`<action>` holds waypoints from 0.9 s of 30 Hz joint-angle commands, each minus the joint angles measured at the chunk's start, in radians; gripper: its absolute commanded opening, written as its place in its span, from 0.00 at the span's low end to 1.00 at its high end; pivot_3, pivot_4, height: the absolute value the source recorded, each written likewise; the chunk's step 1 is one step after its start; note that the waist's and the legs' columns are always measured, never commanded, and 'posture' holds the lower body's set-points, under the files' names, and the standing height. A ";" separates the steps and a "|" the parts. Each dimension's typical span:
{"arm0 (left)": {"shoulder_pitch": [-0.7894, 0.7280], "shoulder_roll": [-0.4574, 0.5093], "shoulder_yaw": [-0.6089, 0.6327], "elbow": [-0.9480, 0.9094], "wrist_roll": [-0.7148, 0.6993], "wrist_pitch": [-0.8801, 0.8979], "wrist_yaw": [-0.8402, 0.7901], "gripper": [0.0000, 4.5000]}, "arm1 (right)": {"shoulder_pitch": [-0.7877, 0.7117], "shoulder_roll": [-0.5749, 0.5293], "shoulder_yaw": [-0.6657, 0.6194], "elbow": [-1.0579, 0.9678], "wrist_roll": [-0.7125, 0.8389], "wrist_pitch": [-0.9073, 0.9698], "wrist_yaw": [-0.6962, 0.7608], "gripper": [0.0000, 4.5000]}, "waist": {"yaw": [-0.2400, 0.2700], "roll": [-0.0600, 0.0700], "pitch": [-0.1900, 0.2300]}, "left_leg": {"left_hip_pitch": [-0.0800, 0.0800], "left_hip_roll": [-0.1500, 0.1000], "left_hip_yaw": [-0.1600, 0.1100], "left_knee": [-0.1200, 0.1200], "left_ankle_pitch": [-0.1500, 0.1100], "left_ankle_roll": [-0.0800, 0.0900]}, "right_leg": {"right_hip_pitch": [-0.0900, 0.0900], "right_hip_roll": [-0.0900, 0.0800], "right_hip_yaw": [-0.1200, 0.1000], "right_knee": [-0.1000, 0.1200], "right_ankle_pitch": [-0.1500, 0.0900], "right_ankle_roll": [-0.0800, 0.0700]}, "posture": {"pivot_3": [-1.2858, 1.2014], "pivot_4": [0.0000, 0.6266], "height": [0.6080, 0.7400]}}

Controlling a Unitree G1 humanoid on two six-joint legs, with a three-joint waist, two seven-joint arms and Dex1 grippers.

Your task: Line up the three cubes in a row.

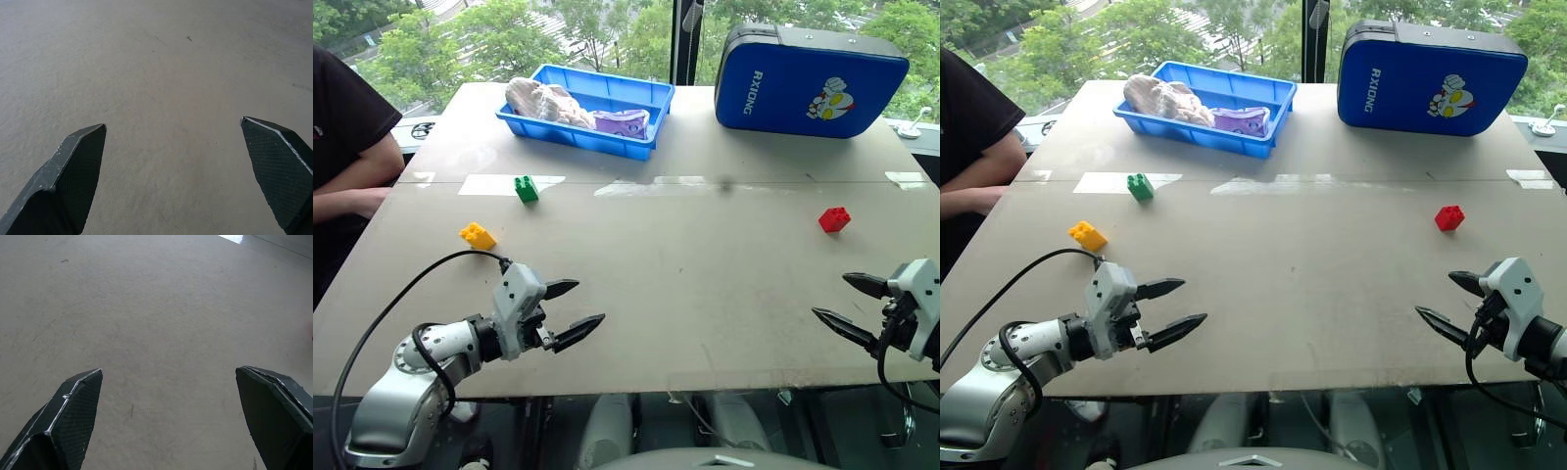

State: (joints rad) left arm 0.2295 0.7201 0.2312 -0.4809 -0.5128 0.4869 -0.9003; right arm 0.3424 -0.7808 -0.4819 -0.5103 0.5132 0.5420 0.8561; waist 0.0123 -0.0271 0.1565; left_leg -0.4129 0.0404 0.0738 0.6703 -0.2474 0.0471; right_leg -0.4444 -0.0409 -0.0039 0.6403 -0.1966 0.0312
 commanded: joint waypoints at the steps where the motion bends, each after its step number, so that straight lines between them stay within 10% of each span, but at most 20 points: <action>1: -0.039 0.000 0.010 -0.024 -0.025 0.015 0.023 1.00 | -0.057 0.004 -0.027 -0.067 0.031 0.051 -0.080 1.00 | 0.000 0.000 0.000 | 0.000 0.000 0.000 0.000 0.000 0.000 | 0.000 0.000 0.000 0.000 0.000 0.000 | 0.52 0.24 1.00; 15: -0.430 -0.057 -0.181 -0.121 -0.147 0.145 0.071 1.00 | -0.814 -0.024 0.208 0.406 -0.023 0.636 -0.496 1.00 | -0.001 -0.002 -0.001 | -0.002 -0.004 0.001 0.000 0.000 0.000 | 0.000 0.001 0.001 -0.001 0.003 -0.005 | 0.52 0.24 1.00; 27: -0.471 -0.124 -0.248 -0.156 -0.153 0.125 0.111 1.00 | -1.303 0.051 0.444 1.262 -0.311 0.311 -0.451 1.00 | -0.025 -0.001 -0.001 | -0.003 -0.003 0.000 -0.001 0.000 0.001 | 0.000 0.005 0.003 -0.002 0.006 -0.001 | 0.52 0.24 1.00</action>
State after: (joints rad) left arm -0.2383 0.5978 -0.0190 -0.5828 -0.6544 0.6297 -0.7960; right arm -0.9122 -0.7195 -0.0348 0.6916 0.2320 0.9021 0.3852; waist -0.0132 -0.0280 0.1556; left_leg -0.4154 0.0371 0.0742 0.6695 -0.2471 0.0476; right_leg -0.4447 -0.0361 -0.0006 0.6380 -0.1909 0.0304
